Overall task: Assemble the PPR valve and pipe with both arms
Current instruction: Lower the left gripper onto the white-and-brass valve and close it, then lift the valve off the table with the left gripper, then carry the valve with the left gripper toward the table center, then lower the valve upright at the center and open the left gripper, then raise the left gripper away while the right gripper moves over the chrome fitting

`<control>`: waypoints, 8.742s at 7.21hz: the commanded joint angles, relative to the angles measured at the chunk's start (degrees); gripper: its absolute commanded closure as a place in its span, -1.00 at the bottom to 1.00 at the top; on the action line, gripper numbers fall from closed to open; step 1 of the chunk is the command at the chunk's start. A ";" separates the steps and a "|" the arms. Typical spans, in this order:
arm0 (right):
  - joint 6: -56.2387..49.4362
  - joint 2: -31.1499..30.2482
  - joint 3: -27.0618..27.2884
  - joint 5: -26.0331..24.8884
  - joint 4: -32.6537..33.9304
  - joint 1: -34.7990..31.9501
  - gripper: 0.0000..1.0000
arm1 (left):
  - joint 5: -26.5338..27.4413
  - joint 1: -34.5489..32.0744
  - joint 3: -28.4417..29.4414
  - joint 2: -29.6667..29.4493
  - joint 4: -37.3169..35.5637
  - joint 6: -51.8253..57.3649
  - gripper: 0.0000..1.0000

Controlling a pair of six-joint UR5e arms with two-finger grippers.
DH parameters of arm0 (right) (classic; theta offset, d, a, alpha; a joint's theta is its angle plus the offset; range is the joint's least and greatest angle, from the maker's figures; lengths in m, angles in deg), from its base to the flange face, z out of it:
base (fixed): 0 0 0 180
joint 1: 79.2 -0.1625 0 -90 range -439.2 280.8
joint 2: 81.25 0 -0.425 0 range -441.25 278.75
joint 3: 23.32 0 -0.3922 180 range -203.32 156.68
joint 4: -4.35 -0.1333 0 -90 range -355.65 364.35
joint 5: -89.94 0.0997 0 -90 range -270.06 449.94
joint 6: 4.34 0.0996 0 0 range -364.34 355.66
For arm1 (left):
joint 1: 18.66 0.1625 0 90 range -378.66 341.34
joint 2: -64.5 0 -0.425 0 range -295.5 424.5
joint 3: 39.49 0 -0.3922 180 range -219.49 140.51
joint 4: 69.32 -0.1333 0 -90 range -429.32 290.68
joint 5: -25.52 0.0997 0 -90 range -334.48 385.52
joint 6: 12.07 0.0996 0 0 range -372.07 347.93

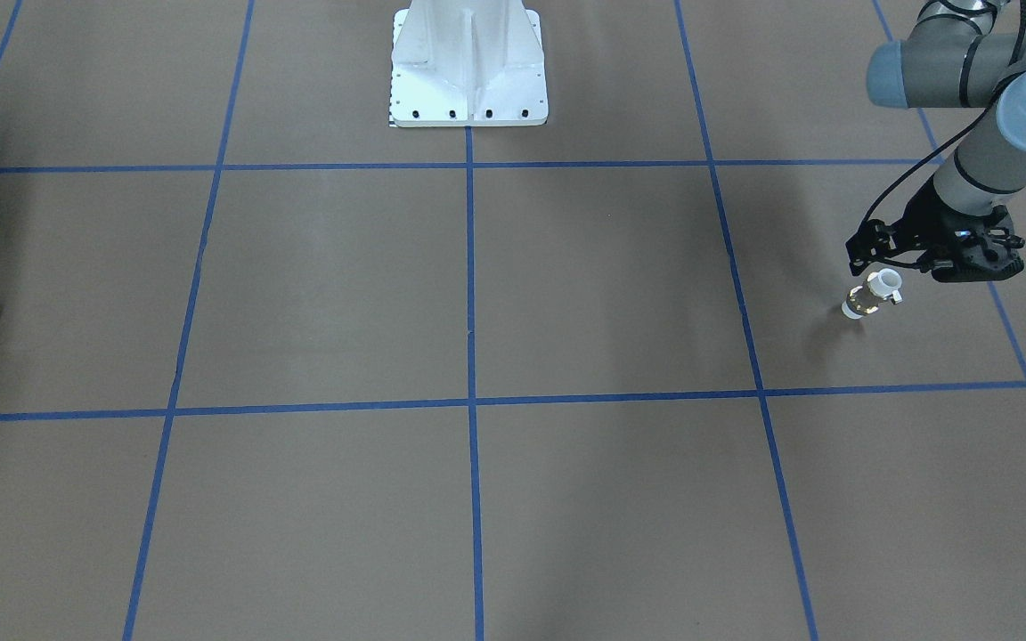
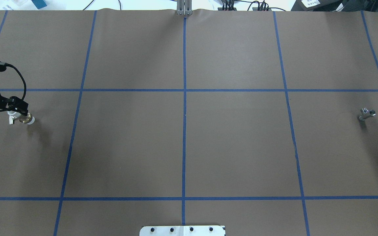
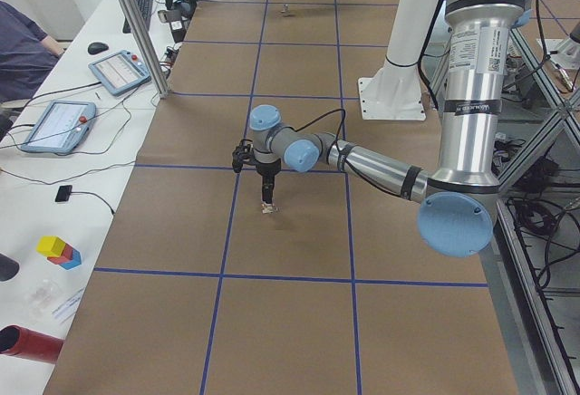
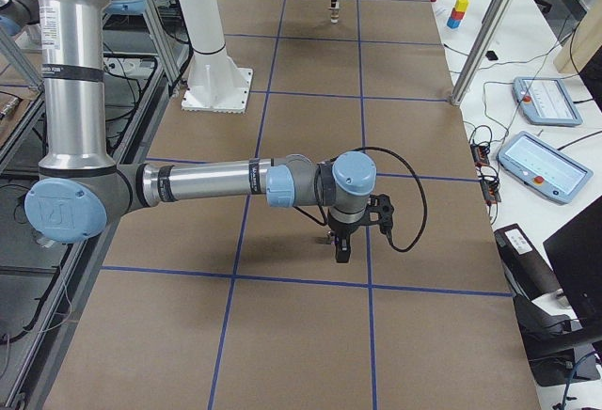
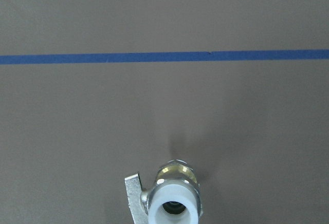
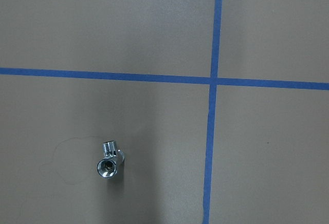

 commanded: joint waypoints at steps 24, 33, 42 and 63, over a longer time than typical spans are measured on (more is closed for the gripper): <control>-0.03 3.24 -0.74 -3.55 0.00 0.35 -0.99 | -0.31 11.10 19.42 -54.35 -29.01 -15.20 1.00; 2.95 2.37 -3.64 -0.30 -5.54 1.85 -0.99 | 1.89 18.15 33.02 -58.60 -14.29 -19.97 1.00; 2.87 2.46 -3.56 0.75 -5.45 1.85 -0.99 | 1.89 19.91 35.57 -58.25 -9.55 -21.90 1.00; 3.05 4.48 -11.90 -3.63 -17.14 17.48 -0.99 | -3.56 7.61 12.81 -49.82 -24.31 -7.75 -1.00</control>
